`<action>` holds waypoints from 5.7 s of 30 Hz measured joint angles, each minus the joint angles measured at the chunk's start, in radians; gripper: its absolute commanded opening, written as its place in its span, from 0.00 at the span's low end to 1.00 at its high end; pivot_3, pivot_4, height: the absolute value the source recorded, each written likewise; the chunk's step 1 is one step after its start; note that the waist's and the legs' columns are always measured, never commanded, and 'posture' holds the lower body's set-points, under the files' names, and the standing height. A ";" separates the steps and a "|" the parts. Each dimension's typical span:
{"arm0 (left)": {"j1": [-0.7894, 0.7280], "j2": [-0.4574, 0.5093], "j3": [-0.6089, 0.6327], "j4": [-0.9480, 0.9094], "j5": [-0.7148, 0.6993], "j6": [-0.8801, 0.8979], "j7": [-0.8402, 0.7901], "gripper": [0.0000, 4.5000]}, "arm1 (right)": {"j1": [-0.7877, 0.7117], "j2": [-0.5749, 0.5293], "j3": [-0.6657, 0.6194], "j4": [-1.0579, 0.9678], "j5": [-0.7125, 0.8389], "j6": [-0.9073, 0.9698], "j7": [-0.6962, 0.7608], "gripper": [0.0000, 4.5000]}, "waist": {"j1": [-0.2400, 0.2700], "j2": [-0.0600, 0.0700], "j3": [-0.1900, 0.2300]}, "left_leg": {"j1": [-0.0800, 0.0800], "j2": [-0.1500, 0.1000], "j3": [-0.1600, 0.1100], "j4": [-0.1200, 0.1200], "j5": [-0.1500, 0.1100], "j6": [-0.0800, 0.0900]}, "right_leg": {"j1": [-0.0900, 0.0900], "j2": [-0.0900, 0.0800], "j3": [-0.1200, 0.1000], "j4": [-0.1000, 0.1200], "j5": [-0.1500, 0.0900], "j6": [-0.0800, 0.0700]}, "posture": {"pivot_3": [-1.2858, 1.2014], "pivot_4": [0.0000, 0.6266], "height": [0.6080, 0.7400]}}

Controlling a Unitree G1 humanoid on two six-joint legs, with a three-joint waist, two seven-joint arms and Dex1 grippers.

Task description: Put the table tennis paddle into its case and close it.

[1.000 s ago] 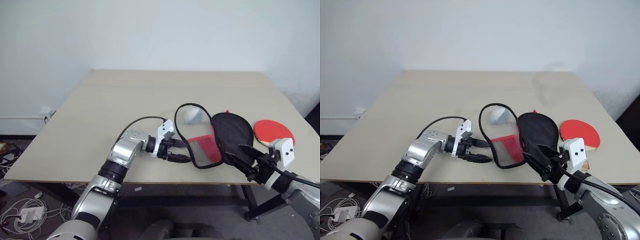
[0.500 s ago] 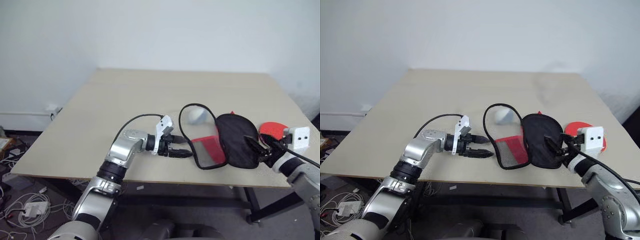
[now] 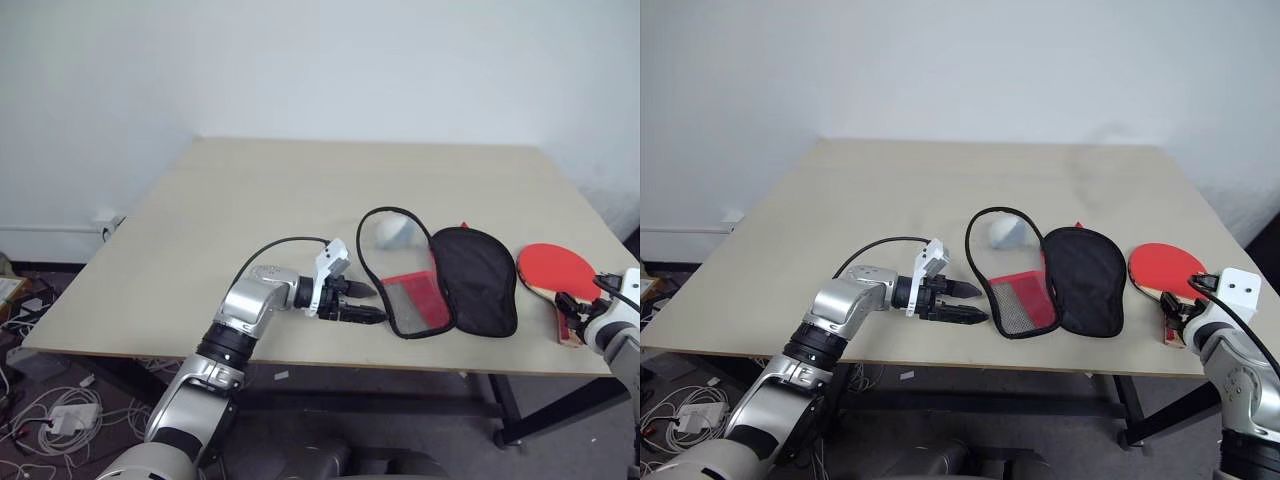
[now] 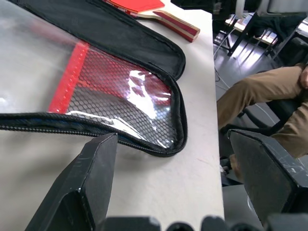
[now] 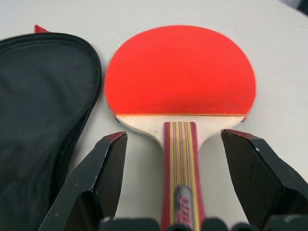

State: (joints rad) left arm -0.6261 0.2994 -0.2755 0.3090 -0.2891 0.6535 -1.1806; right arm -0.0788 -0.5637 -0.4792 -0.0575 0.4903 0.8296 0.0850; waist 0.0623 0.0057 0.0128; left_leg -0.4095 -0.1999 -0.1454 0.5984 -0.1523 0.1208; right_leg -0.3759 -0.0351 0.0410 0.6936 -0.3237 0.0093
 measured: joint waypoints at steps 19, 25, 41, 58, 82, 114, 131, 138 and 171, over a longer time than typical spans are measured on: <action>-0.021 -0.001 -0.014 0.040 0.007 -0.026 0.007 0.87 | -0.115 -0.009 0.030 0.170 -0.103 0.115 -0.008 0.75 | 0.000 0.000 0.000 | 0.000 0.000 0.000 0.001 0.000 0.000 | 0.000 0.000 0.000 0.000 0.000 0.000 | 0.52 0.00 1.00; -0.034 -0.011 -0.022 0.071 0.010 -0.049 0.006 0.87 | -0.112 0.015 0.021 0.168 -0.110 0.129 -0.024 0.75 | -0.001 0.000 0.000 | 0.000 0.000 0.000 0.000 0.000 0.000 | 0.000 0.000 0.000 0.000 0.000 0.000 | 0.52 0.00 1.00; -0.051 0.000 -0.028 0.089 0.040 -0.064 -0.022 0.87 | -0.130 0.076 0.015 0.137 -0.151 0.119 -0.075 0.26 | -0.010 0.000 0.000 | 0.000 0.000 0.000 0.001 0.000 0.000 | 0.000 0.000 0.000 0.000 0.000 0.000 | 0.52 0.00 1.00; -0.083 -0.003 -0.031 0.137 0.050 -0.086 -0.032 0.87 | -0.336 0.424 0.138 -0.136 -0.161 0.292 -0.262 0.26 | -0.028 0.005 0.000 | -0.001 -0.001 0.000 -0.003 0.003 -0.005 | -0.003 0.001 0.001 0.000 0.001 -0.002 | 0.52 0.00 1.00; -0.091 -0.022 -0.031 0.176 0.077 -0.103 -0.041 0.87 | -0.213 0.519 0.194 -0.163 -0.233 0.241 -0.289 0.26 | -0.037 0.006 0.000 | 0.000 -0.001 -0.001 -0.008 0.005 -0.009 | -0.005 0.002 0.001 0.001 0.002 -0.003 | 0.52 0.00 1.00; -0.108 -0.001 -0.014 0.178 0.075 -0.098 -0.072 0.87 | -0.174 0.508 0.257 -0.160 -0.291 0.191 -0.235 0.99 | -0.049 0.005 0.000 | 0.000 0.000 -0.001 -0.007 0.006 -0.009 | -0.005 0.002 0.001 0.001 0.002 -0.004 | 0.52 0.00 1.00; -0.186 -0.018 0.010 0.303 0.078 -0.141 -0.086 0.87 | -0.018 0.218 0.305 -0.396 -0.161 0.088 0.161 0.99 | -0.049 0.004 0.000 | -0.001 0.000 -0.002 -0.005 0.004 -0.006 | -0.005 0.001 0.000 0.001 0.002 -0.004 | 0.52 0.00 1.00; -0.192 -0.020 0.010 0.312 0.080 -0.152 -0.088 0.87 | 0.090 0.097 0.329 -0.483 -0.100 0.108 0.301 0.99 | -0.049 0.002 0.001 | -0.002 0.000 -0.003 -0.003 0.000 -0.001 | -0.004 0.001 -0.002 0.000 0.002 -0.003 | 0.52 0.00 1.00; -0.173 -0.010 0.010 0.298 0.094 -0.155 -0.078 0.87 | -0.009 0.140 0.399 -0.350 -0.092 0.247 0.284 0.63 | -0.045 -0.007 0.000 | -0.002 0.000 -0.003 0.000 -0.001 0.001 | -0.001 0.001 -0.003 0.000 0.002 -0.003 | 0.52 0.00 1.00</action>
State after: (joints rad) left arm -0.7993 0.2889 -0.2659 0.6069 -0.1956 0.4989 -1.2583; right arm -0.0880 -0.4239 -0.0799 -0.4073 0.3980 1.0766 0.3692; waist 0.0169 -0.0015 0.0128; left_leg -0.4111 -0.1997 -0.1483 0.5981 -0.1529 0.1217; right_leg -0.3774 -0.0341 0.0383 0.6938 -0.3214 0.0062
